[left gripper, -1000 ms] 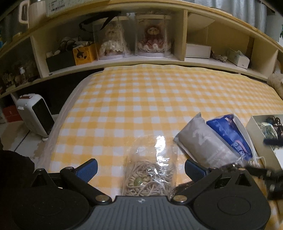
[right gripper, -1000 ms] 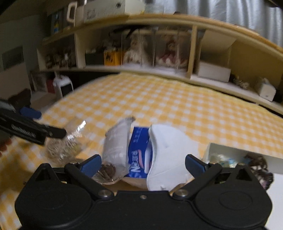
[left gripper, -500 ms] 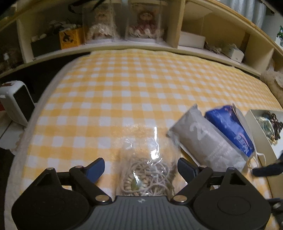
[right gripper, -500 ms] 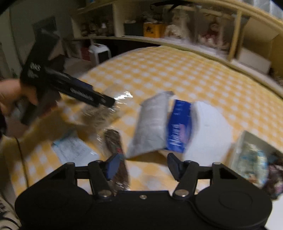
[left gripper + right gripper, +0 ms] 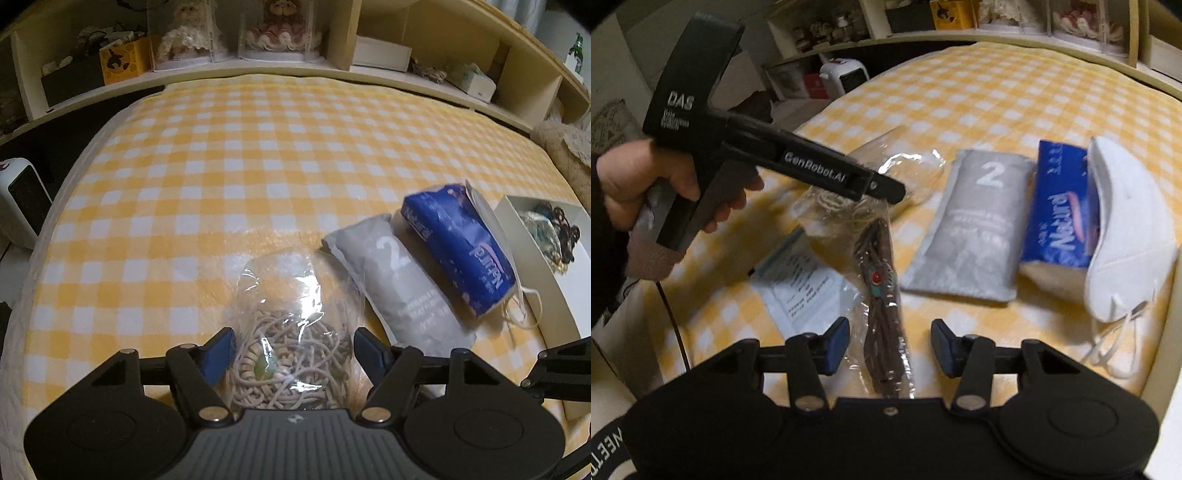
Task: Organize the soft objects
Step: 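Grasp the clear cord bag with left tool while right tool grasps the dark strap bag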
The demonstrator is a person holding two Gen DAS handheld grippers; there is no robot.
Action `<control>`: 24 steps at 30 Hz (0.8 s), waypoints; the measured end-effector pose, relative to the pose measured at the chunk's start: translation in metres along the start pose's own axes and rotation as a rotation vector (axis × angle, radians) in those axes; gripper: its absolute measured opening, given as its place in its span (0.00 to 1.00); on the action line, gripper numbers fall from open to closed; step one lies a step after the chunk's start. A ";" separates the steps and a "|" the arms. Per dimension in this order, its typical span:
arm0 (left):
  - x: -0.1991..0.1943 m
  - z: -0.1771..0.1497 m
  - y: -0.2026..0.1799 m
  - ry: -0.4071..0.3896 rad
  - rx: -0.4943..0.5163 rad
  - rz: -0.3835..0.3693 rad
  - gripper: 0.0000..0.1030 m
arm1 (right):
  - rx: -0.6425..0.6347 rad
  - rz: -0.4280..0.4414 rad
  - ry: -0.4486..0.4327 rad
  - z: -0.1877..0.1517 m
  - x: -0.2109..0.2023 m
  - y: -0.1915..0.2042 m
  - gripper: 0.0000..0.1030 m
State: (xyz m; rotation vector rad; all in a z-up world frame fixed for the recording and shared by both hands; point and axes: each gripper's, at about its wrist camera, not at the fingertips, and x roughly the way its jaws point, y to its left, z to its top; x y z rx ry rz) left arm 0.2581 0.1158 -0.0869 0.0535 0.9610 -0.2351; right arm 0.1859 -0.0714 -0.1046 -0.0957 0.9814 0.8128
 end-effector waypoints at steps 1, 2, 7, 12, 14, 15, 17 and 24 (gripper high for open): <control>0.000 -0.001 -0.001 0.004 0.002 -0.001 0.69 | -0.004 0.001 0.004 -0.001 0.001 0.001 0.47; 0.000 -0.002 -0.003 0.009 0.006 -0.002 0.69 | -0.007 0.004 0.010 -0.002 0.002 0.003 0.45; -0.001 -0.011 -0.006 0.020 0.018 -0.006 0.55 | -0.007 0.021 0.029 -0.006 0.005 0.008 0.30; -0.009 -0.013 -0.006 -0.005 -0.023 0.022 0.47 | 0.008 0.019 0.019 -0.009 0.000 0.008 0.24; -0.014 -0.014 -0.007 -0.023 -0.042 0.032 0.47 | 0.019 0.002 -0.006 -0.011 -0.007 0.007 0.23; -0.016 -0.014 -0.008 -0.030 -0.050 0.038 0.47 | 0.028 -0.005 -0.024 -0.012 -0.013 0.006 0.23; -0.023 -0.014 -0.010 -0.053 -0.075 0.047 0.47 | 0.055 -0.011 -0.064 -0.011 -0.024 0.002 0.22; -0.057 -0.013 -0.016 -0.172 -0.166 0.044 0.47 | 0.136 -0.045 -0.205 -0.007 -0.069 -0.010 0.22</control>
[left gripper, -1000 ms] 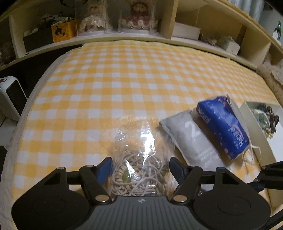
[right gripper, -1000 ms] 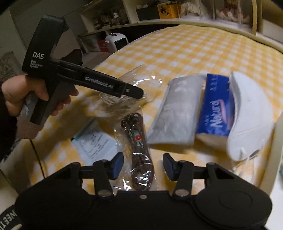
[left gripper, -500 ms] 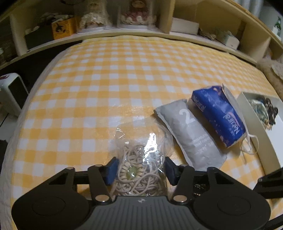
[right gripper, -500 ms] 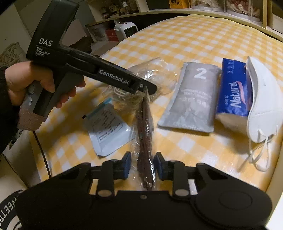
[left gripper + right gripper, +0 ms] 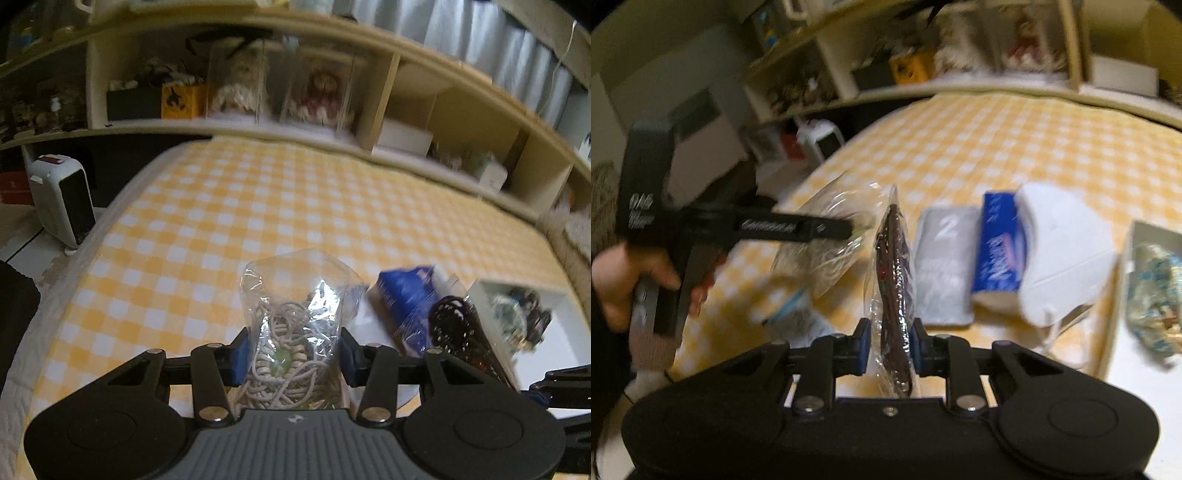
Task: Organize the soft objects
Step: 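Grasp the clear cord bag with left tool while right tool grasps the dark strap bag, then carry both clear bags into the white box and open both tools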
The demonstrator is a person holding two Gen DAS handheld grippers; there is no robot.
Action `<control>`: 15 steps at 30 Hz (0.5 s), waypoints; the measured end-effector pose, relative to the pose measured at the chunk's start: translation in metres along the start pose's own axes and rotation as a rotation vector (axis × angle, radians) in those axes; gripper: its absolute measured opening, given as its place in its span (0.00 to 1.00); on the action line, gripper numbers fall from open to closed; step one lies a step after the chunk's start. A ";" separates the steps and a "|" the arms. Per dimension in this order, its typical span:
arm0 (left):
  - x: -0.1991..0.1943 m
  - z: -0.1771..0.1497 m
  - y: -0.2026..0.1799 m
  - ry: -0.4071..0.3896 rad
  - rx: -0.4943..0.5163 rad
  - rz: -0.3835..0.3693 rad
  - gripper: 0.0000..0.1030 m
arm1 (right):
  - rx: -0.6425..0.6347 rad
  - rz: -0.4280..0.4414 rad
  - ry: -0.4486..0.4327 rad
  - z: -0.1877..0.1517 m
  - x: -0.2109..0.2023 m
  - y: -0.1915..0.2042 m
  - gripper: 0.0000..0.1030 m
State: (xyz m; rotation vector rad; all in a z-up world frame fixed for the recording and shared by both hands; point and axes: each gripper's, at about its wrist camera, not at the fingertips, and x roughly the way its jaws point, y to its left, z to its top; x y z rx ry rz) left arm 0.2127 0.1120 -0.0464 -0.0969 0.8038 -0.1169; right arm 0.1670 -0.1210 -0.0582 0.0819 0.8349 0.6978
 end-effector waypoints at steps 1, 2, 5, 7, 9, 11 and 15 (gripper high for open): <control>-0.005 0.001 -0.002 -0.016 -0.012 -0.005 0.47 | 0.009 -0.004 -0.013 0.001 -0.005 -0.002 0.22; -0.011 0.001 -0.004 -0.033 -0.025 -0.009 0.47 | 0.020 -0.008 -0.027 0.002 -0.010 -0.003 0.22; -0.025 0.002 -0.010 -0.071 -0.053 -0.019 0.47 | 0.051 -0.020 -0.070 0.004 -0.026 -0.007 0.22; -0.033 0.001 -0.014 -0.092 -0.071 -0.032 0.47 | 0.073 -0.027 -0.095 0.005 -0.036 -0.010 0.22; -0.042 0.001 -0.019 -0.111 -0.085 -0.047 0.47 | 0.090 -0.041 -0.117 0.005 -0.047 -0.012 0.22; -0.050 0.000 -0.026 -0.130 -0.095 -0.063 0.47 | 0.101 -0.057 -0.140 0.005 -0.057 -0.015 0.22; -0.062 -0.003 -0.040 -0.152 -0.106 -0.092 0.47 | 0.130 -0.088 -0.179 0.003 -0.077 -0.021 0.22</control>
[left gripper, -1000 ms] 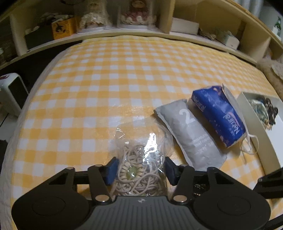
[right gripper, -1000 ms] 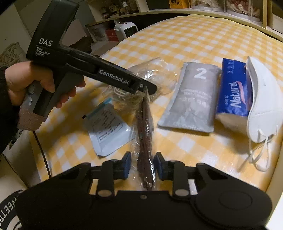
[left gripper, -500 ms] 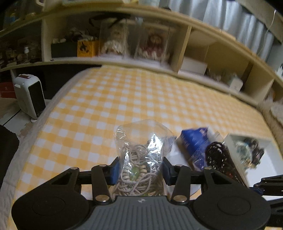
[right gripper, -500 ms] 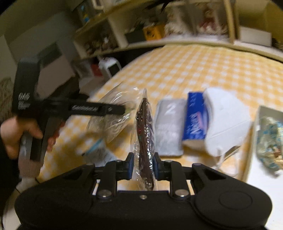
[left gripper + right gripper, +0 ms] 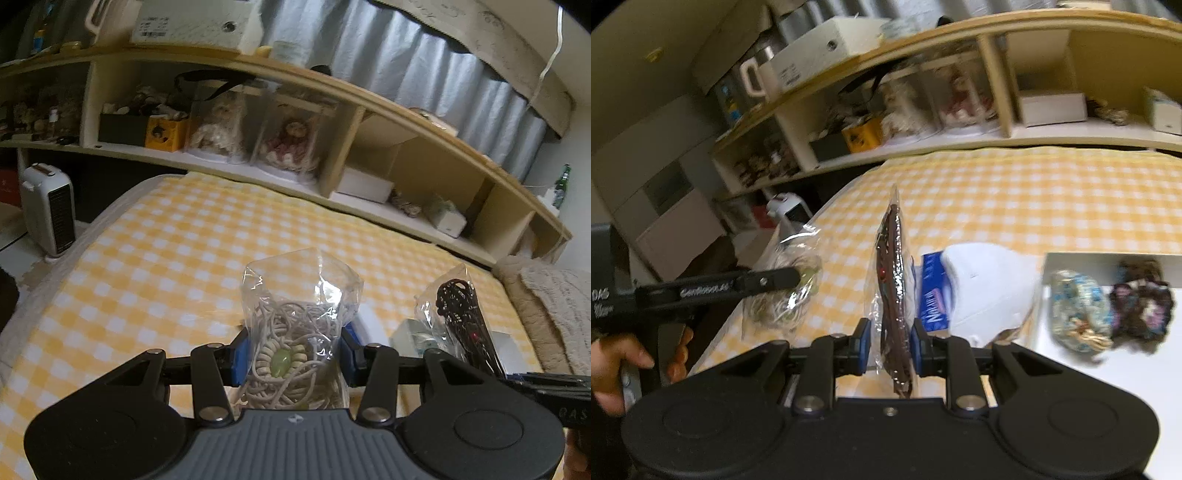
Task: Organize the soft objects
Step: 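Carry both clear bags into the white box and open both tools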
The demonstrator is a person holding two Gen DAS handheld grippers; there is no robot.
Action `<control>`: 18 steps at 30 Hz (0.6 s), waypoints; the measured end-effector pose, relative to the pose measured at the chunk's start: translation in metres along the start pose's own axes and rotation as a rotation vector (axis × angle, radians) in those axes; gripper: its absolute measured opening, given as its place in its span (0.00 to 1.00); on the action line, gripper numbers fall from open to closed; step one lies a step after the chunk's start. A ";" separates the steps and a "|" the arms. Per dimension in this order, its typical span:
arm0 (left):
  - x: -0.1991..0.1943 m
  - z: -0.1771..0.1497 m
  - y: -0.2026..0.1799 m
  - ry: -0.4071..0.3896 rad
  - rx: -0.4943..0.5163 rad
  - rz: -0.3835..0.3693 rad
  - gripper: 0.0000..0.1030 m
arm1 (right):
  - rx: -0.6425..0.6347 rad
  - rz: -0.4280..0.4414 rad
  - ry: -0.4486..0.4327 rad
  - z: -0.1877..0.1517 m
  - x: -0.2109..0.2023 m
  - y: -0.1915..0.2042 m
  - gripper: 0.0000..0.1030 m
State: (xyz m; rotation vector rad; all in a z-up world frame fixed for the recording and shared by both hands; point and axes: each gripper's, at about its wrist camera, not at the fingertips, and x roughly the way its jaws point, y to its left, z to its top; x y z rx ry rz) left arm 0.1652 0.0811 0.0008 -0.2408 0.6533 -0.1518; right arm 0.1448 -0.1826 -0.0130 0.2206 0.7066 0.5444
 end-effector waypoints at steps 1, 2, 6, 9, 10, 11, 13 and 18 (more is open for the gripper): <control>-0.002 -0.001 -0.004 -0.004 -0.001 -0.006 0.47 | 0.004 -0.011 -0.009 -0.001 -0.005 -0.002 0.22; -0.004 -0.001 -0.008 -0.008 0.002 -0.015 0.47 | 0.008 -0.022 -0.021 -0.001 -0.010 -0.004 0.22; -0.012 -0.004 -0.026 -0.022 0.018 -0.045 0.47 | 0.028 -0.054 -0.053 -0.002 -0.029 -0.014 0.22; -0.015 -0.007 -0.041 -0.026 0.030 -0.064 0.47 | 0.046 -0.081 -0.078 -0.004 -0.045 -0.023 0.23; -0.016 -0.008 -0.046 -0.026 0.031 -0.072 0.47 | 0.054 -0.088 -0.086 -0.004 -0.050 -0.025 0.23; -0.016 -0.010 -0.051 -0.025 0.029 -0.079 0.47 | 0.062 -0.092 -0.094 -0.005 -0.054 -0.029 0.23; -0.016 -0.012 -0.058 -0.024 0.018 -0.095 0.47 | 0.082 -0.099 -0.114 -0.005 -0.065 -0.035 0.23; -0.011 -0.017 -0.084 -0.010 0.023 -0.139 0.47 | 0.132 -0.129 -0.152 -0.009 -0.088 -0.054 0.23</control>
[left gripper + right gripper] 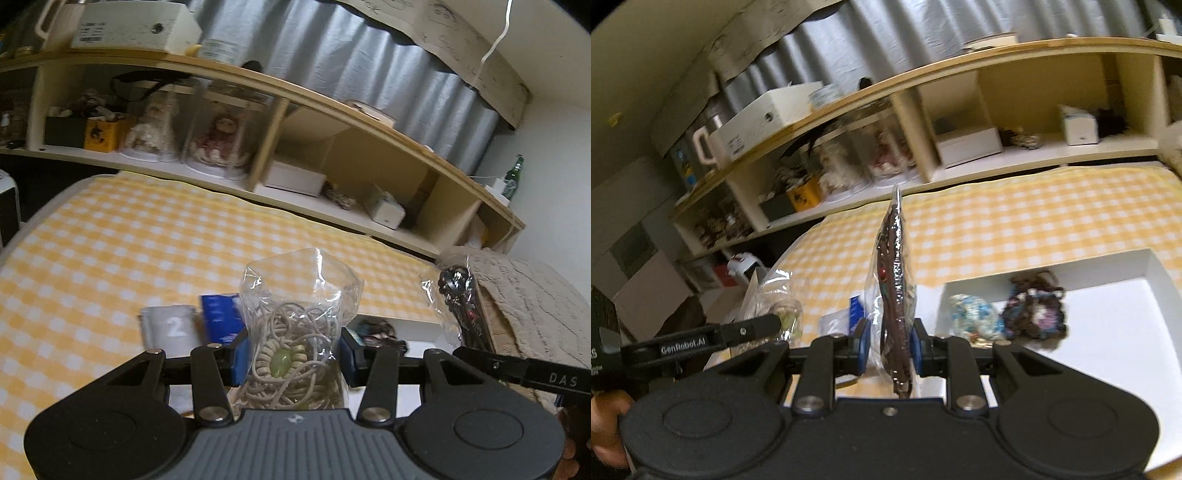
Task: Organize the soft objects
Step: 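Carry both clear bags into the white box and open both tools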
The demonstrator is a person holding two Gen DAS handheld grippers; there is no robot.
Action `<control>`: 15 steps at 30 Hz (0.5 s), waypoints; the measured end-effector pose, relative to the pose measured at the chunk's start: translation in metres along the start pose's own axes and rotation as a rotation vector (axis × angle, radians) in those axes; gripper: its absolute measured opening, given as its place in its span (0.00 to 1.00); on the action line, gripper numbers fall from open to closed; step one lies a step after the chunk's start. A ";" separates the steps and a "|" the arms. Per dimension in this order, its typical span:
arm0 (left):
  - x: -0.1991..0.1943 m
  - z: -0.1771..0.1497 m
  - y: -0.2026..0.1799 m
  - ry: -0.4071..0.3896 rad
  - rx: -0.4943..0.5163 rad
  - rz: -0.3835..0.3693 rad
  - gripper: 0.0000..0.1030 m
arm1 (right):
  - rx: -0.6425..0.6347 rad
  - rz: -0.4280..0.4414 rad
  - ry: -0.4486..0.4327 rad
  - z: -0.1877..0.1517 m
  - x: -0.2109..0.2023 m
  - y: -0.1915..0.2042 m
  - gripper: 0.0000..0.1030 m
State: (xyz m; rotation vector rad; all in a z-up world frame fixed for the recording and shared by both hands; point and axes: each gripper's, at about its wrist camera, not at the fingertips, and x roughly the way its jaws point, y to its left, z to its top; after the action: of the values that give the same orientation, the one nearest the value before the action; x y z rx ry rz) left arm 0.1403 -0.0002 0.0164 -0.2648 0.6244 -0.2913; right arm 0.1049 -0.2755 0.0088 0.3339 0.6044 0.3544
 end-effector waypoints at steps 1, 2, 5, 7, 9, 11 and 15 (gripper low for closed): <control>0.002 -0.001 -0.006 0.002 0.002 -0.009 0.47 | 0.007 -0.008 -0.004 0.000 -0.004 -0.003 0.23; 0.004 -0.002 -0.011 0.003 0.002 -0.017 0.47 | 0.016 -0.020 -0.008 -0.001 -0.008 -0.009 0.23; 0.009 -0.005 -0.027 0.010 0.007 -0.046 0.47 | 0.043 -0.060 -0.013 -0.002 -0.018 -0.023 0.23; 0.015 -0.008 -0.039 0.019 0.006 -0.079 0.47 | 0.069 -0.082 -0.019 -0.003 -0.024 -0.034 0.23; 0.020 -0.013 -0.048 0.036 -0.007 -0.134 0.47 | 0.087 -0.113 -0.020 -0.003 -0.027 -0.043 0.23; 0.028 -0.022 -0.059 0.069 -0.017 -0.187 0.47 | 0.098 -0.147 -0.009 -0.004 -0.027 -0.050 0.23; 0.050 -0.045 -0.073 0.155 -0.061 -0.256 0.47 | 0.122 -0.197 0.026 -0.007 -0.021 -0.062 0.23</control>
State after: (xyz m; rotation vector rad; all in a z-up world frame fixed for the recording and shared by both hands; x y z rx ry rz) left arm 0.1379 -0.0920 -0.0212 -0.3837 0.7547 -0.5433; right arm 0.0984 -0.3380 -0.0108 0.3831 0.6805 0.1330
